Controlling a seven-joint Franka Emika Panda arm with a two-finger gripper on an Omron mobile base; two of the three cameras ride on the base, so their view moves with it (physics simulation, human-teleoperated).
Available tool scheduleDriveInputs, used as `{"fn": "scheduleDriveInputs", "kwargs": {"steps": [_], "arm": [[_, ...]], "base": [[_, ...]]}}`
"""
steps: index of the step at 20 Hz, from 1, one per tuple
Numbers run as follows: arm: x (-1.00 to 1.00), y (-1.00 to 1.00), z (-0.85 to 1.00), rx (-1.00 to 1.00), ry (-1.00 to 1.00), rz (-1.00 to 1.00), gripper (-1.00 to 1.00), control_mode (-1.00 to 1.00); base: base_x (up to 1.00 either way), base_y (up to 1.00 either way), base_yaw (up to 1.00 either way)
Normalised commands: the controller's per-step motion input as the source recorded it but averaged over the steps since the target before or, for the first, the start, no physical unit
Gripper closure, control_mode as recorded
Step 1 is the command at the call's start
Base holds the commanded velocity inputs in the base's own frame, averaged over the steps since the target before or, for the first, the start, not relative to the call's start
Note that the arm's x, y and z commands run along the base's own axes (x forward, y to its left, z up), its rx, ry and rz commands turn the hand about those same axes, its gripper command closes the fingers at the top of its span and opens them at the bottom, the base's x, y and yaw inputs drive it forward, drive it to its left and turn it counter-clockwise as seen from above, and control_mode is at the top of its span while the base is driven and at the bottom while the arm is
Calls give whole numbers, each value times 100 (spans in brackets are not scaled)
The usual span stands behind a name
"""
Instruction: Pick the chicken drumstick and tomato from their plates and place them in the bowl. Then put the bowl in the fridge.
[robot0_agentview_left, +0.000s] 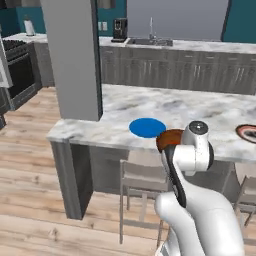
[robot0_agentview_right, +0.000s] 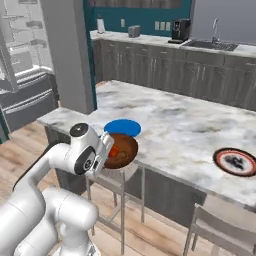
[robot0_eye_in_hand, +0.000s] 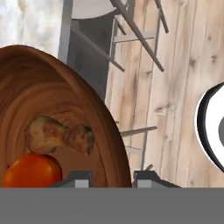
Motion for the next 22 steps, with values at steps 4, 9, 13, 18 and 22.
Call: {"fn": "scheduleDriveInputs", "kwargs": {"steps": [4, 9, 13, 18, 22], "arm": [[0, 0, 0, 0, 0, 0, 100, 100], [0, 0, 0, 0, 0, 0, 100, 100], [0, 0, 0, 0, 0, 0, 100, 100], [0, 0, 0, 0, 0, 0, 100, 100], [0, 0, 0, 0, 0, 0, 100, 100]], "base": [[0, 0, 100], [19, 0, 91], [48, 0, 70], [75, 6, 42], [94, 5, 13]]}}
